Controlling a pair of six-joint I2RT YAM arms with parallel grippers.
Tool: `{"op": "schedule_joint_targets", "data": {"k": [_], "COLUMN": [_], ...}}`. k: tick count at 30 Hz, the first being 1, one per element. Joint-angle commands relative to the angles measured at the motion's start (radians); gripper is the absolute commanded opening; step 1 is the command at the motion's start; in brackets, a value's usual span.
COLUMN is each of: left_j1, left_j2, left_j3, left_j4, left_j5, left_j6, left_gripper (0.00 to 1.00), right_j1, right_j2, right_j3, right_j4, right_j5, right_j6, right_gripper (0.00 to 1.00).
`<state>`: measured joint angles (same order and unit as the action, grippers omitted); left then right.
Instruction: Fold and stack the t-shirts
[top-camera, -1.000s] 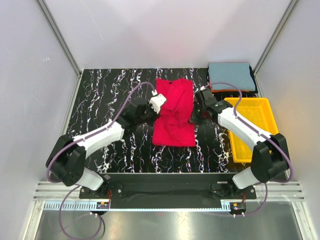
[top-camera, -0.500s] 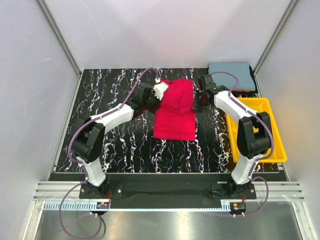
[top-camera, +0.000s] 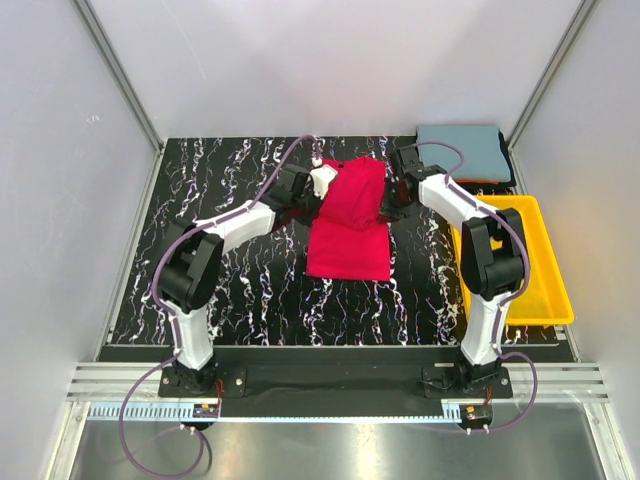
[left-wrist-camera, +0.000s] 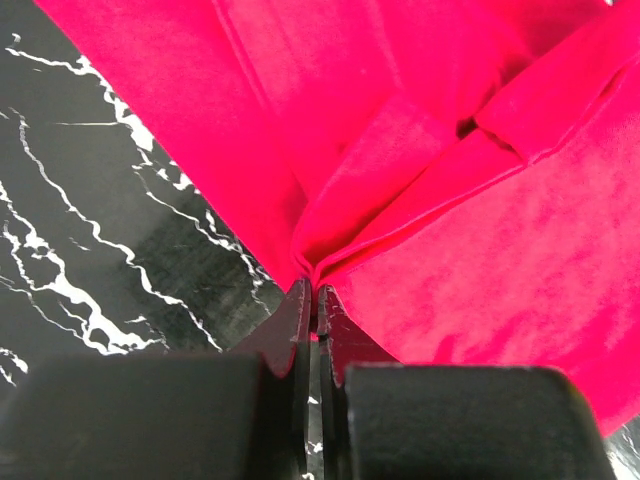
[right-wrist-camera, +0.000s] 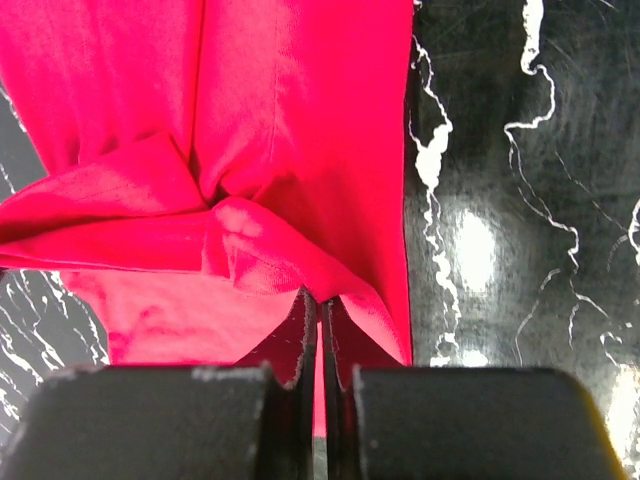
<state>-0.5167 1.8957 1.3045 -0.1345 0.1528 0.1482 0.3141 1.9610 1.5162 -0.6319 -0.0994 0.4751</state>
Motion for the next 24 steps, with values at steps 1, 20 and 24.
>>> {"op": "schedule_joint_targets", "data": {"k": [1,20,24], "left_j1": [0.018,0.044,0.043], "left_j2": [0.02,0.057,0.02], "left_j3": [0.056,0.159,0.151], "left_j4": [0.018,-0.062,-0.097], "left_j5": [-0.032,-0.269,-0.178], "left_j6": [-0.01,-0.186,-0.217], "left_gripper": [0.0,0.41,0.4], "right_j1": [-0.009,-0.038,-0.038], "right_j2": [0.028,0.033,-0.014], "right_j3": [0.052,0.118,0.035], "right_j4": [0.014,-0.028,-0.028], "right_j5": [-0.016,-0.019,-0.051], "right_j6": [-0.012,0.016,0.034], "right_gripper": [0.0,0.32,0.32]}}
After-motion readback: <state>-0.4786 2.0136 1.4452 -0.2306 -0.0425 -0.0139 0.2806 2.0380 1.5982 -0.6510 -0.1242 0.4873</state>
